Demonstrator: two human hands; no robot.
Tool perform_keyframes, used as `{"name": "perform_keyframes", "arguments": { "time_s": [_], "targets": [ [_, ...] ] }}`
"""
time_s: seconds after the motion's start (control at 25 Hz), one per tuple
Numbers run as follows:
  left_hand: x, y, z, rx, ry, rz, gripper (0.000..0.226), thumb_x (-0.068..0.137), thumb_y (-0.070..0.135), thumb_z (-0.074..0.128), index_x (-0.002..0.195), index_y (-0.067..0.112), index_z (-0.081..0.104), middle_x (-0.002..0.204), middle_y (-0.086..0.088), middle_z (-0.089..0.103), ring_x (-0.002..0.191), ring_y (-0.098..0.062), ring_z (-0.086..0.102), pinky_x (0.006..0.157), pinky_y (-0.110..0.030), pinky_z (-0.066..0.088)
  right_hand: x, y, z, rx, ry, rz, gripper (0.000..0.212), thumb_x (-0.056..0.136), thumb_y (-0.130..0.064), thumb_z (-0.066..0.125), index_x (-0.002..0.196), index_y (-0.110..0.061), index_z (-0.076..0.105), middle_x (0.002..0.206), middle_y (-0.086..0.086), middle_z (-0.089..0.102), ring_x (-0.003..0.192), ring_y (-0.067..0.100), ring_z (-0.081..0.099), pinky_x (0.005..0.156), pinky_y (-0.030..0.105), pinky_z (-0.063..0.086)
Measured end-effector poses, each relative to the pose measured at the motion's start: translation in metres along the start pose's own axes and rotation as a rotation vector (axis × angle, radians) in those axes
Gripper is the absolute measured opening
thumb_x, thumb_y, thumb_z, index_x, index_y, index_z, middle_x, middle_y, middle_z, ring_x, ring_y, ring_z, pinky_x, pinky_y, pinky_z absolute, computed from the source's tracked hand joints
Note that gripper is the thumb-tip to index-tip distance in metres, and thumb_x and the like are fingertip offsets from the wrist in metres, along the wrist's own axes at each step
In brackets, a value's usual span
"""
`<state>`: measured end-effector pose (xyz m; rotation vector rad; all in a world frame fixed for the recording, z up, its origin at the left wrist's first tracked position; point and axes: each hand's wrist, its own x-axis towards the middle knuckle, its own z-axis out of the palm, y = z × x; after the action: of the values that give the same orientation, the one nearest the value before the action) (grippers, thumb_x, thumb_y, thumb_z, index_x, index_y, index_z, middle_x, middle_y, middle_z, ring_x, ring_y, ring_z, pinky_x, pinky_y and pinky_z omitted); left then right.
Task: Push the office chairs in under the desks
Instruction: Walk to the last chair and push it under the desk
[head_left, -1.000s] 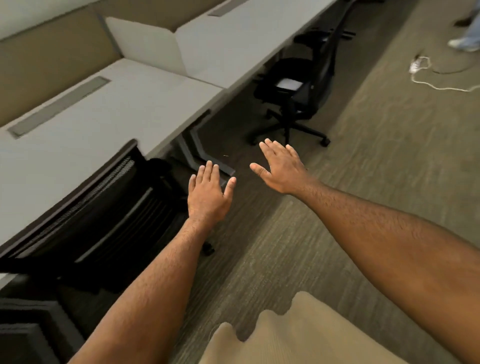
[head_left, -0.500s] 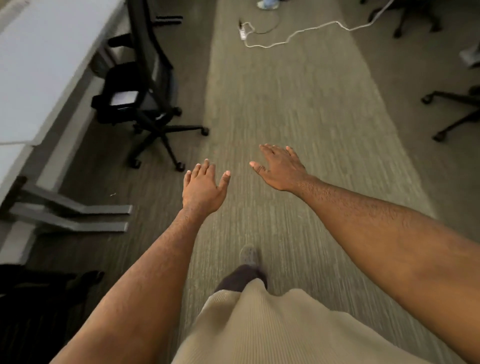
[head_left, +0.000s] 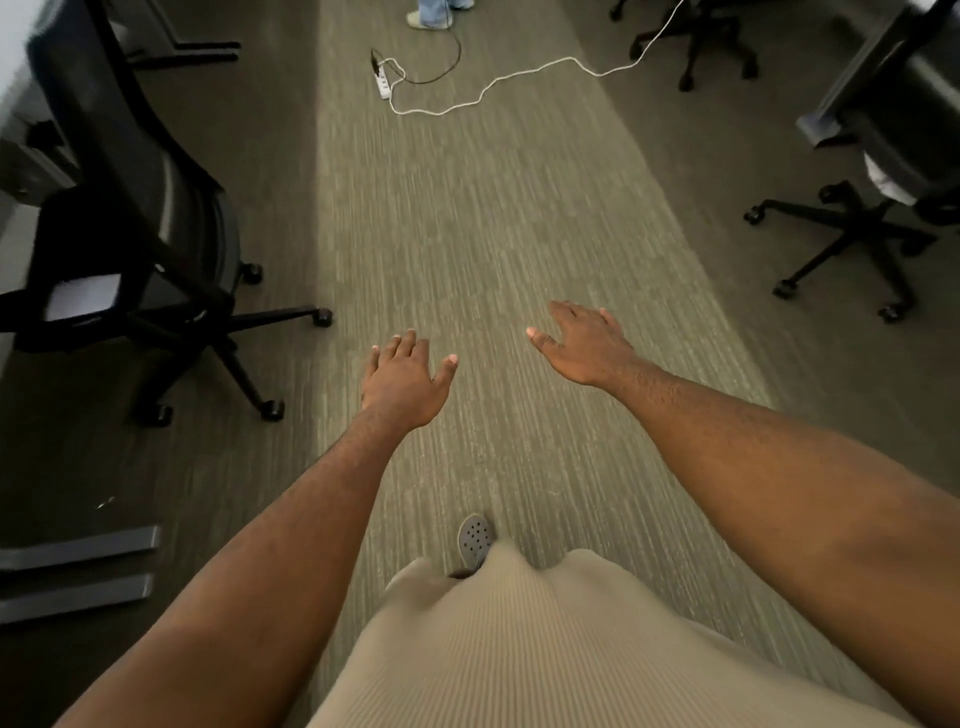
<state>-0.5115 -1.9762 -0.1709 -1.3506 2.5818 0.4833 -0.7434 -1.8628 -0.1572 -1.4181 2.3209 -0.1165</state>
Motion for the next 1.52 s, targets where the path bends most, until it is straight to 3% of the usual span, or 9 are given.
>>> {"name": "perform_keyframes", "arguments": {
  "time_s": [0.48, 0.84, 1.24, 1.4, 1.52],
  "targets": [
    [0.237, 0.032, -0.067, 0.019, 0.015, 0.027, 0.073, 0.102, 0.059, 0.019, 0.156, 0.011, 0.027, 0.166, -0.009, 0.016, 0.154, -0.025, 0.008, 0.124, -0.045, -0.001, 0.240, 0.053, -0.085, 0.017, 0.037, -0.036, 0.075, 0.100, -0.062, 0.026, 0.157, -0.014, 0.017, 0.164, 0.010, 0.018, 0.151, 0.025, 0.016, 0.123, 0.046, 0.005],
    [0.398, 0.056, -0.136, -0.078, 0.117, -0.326, 0.072, 0.102, 0.058, 0.019, 0.156, 0.012, 0.028, 0.166, -0.007, 0.016, 0.154, -0.022, 0.009, 0.124, -0.043, 0.000, 0.472, 0.056, -0.170, -0.099, -0.067, -0.360, 0.076, 0.099, -0.062, 0.025, 0.157, -0.014, 0.017, 0.165, 0.009, 0.015, 0.152, 0.023, 0.014, 0.122, 0.043, 0.005],
    [0.454, -0.019, -0.195, -0.193, 0.349, -0.705, 0.072, 0.101, 0.060, 0.022, 0.156, 0.014, 0.029, 0.167, -0.005, 0.013, 0.154, -0.020, 0.007, 0.123, -0.041, -0.001, 0.634, -0.088, -0.185, -0.125, -0.099, -0.760, 0.075, 0.098, -0.062, 0.031, 0.155, -0.014, 0.023, 0.164, 0.009, 0.022, 0.150, 0.024, 0.020, 0.121, 0.044, 0.010],
    [0.485, -0.096, -0.228, -0.222, 0.556, -0.882, 0.071, 0.102, 0.059, 0.024, 0.157, 0.015, 0.025, 0.167, -0.005, 0.010, 0.154, -0.020, 0.004, 0.123, -0.040, -0.002, 0.699, -0.195, -0.185, -0.129, -0.095, -0.953, 0.076, 0.097, -0.062, 0.030, 0.156, -0.015, 0.022, 0.164, 0.008, 0.021, 0.150, 0.022, 0.018, 0.121, 0.043, 0.009],
    [0.497, -0.133, -0.249, -0.225, 0.625, -0.971, 0.072, 0.101, 0.059, 0.023, 0.158, 0.014, 0.022, 0.168, -0.006, 0.007, 0.154, -0.021, 0.002, 0.124, -0.041, -0.001, 0.732, -0.240, -0.188, -0.142, -0.075, -1.042, 0.075, 0.097, -0.063, 0.032, 0.156, -0.016, 0.024, 0.163, 0.007, 0.023, 0.150, 0.022, 0.019, 0.120, 0.043, 0.011]
  ]
}}
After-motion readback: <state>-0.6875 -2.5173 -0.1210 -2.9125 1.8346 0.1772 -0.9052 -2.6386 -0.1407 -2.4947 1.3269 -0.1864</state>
